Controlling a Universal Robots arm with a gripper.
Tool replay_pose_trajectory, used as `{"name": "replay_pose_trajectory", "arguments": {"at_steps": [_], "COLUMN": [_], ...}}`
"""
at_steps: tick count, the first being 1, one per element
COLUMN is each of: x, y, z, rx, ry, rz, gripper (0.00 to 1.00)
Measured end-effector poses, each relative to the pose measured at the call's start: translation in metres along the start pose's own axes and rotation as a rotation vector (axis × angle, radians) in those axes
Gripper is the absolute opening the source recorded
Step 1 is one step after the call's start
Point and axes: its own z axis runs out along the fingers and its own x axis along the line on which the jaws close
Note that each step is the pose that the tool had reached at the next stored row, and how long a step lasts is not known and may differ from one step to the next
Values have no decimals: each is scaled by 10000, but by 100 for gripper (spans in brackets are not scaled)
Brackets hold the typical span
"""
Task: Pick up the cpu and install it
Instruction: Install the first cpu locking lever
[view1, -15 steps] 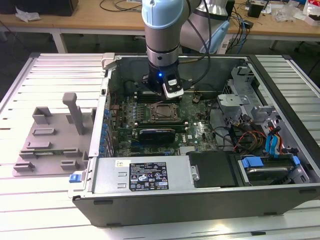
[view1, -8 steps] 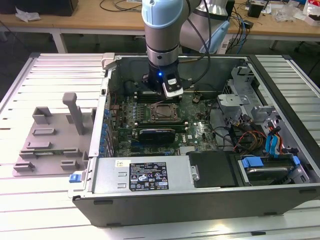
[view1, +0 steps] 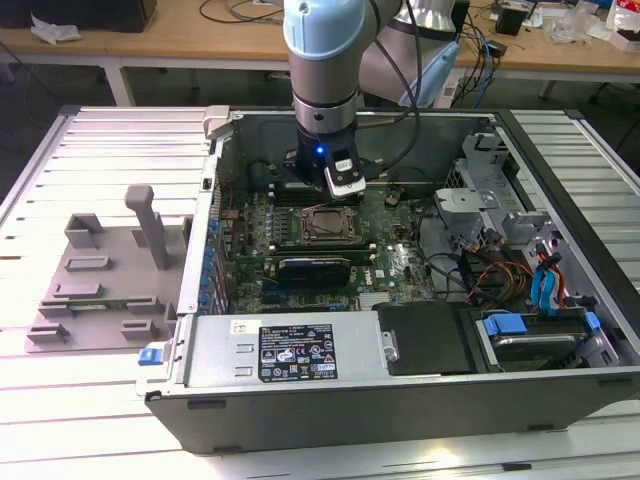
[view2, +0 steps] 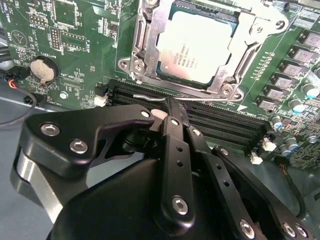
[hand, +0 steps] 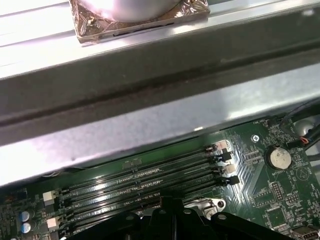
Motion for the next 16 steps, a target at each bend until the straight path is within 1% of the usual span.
{"name": "replay_pose_trajectory", "arguments": {"at_steps": [2, 6, 11, 13, 16], "x": [0, 0, -18, -36, -37], "y": [-4, -6, -10, -7, -6], "z": [19, 30, 76, 84, 85], "rx": [31, 38, 57, 77, 77], "ry": [-16, -28, -27, -38, -41], "rz": [35, 70, 78, 105, 108], "gripper": [11, 11, 11, 11, 11]}}
